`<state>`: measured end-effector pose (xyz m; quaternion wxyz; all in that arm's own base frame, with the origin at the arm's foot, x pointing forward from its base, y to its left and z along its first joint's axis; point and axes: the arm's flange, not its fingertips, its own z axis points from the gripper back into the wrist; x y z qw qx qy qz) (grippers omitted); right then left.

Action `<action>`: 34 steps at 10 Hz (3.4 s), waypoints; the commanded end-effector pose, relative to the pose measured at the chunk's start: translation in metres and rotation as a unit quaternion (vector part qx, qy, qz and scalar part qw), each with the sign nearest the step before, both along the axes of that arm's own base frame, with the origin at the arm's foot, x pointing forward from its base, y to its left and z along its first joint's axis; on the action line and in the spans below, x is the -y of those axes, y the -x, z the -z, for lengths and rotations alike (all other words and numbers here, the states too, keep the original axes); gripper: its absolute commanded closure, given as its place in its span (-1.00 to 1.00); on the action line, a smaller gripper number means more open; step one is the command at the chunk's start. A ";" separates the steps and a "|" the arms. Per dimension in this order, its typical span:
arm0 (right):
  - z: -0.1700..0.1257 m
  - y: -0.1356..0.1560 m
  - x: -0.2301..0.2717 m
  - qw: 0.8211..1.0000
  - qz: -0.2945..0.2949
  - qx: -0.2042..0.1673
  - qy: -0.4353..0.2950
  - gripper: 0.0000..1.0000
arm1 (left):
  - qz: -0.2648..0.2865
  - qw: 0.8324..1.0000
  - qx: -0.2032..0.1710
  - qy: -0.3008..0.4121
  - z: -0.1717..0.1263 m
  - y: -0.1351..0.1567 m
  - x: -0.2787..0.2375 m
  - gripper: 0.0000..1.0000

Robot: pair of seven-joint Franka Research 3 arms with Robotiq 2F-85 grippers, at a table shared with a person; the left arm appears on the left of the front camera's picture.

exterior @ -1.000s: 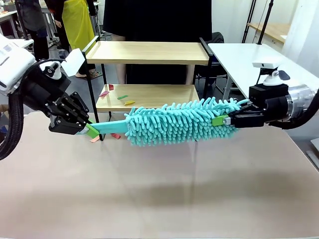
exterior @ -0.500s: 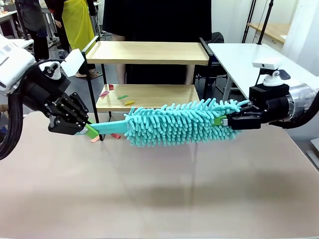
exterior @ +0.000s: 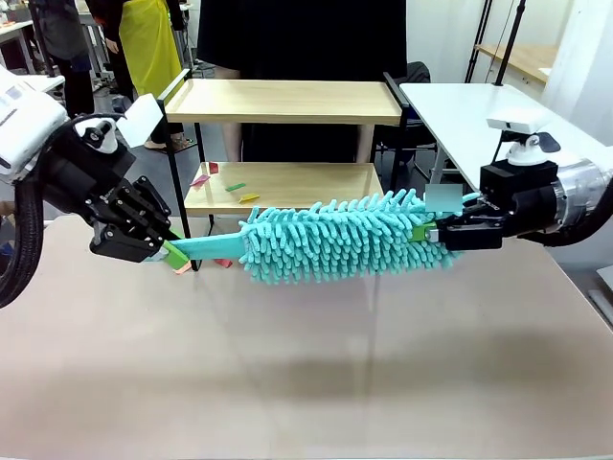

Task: Clean the shelf.
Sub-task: Hand the Duster back to the human.

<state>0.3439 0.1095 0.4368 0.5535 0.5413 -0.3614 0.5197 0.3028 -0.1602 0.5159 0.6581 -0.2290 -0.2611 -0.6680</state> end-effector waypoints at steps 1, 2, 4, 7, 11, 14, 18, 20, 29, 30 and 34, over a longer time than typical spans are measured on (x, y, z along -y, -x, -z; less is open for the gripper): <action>-0.001 0.000 0.000 1.000 0.001 -0.004 0.000 1.00 | 0.012 0.998 -0.030 0.061 -0.012 0.003 -0.006 -1.00; -0.001 0.000 0.000 1.000 0.001 -0.004 0.000 1.00 | 0.003 0.993 -0.050 0.110 -0.021 0.001 -0.019 -0.50; -0.001 0.000 0.000 1.000 0.001 -0.004 0.000 1.00 | -0.006 0.983 -0.056 0.173 -0.034 -0.002 -0.052 -1.00; -0.001 0.000 0.000 1.000 0.001 -0.004 0.000 1.00 | -0.006 0.956 -0.049 0.290 -0.045 -0.011 -0.133 -1.00; -0.001 0.000 0.000 1.000 0.001 -0.004 0.000 1.00 | -0.048 0.942 0.016 0.330 -0.019 -0.010 -0.238 -1.00; -0.001 0.000 0.000 1.000 0.001 -0.004 0.000 1.00 | -0.033 0.942 0.044 0.331 -0.022 -0.002 -0.243 -1.00; -0.076 -0.001 0.005 0.994 0.003 0.037 -0.105 0.67 | -0.062 0.942 0.022 0.328 -0.011 -0.002 -0.258 -1.00; -0.128 0.008 0.027 0.973 0.061 0.067 -0.212 0.67 | -0.062 0.942 0.022 0.328 -0.011 -0.002 -0.258 -1.00; -0.121 0.019 0.190 0.752 0.619 0.105 -0.201 0.67 | -0.062 0.942 0.022 0.328 -0.011 -0.002 -0.258 -1.00; -0.113 0.016 0.193 0.746 0.634 0.098 -0.177 0.67 | -0.062 0.942 0.022 0.328 -0.011 -0.002 -0.258 -1.00; -0.060 0.009 0.198 0.744 0.661 0.039 -0.090 0.67 | -0.062 0.942 0.022 0.328 -0.011 -0.002 -0.258 -1.00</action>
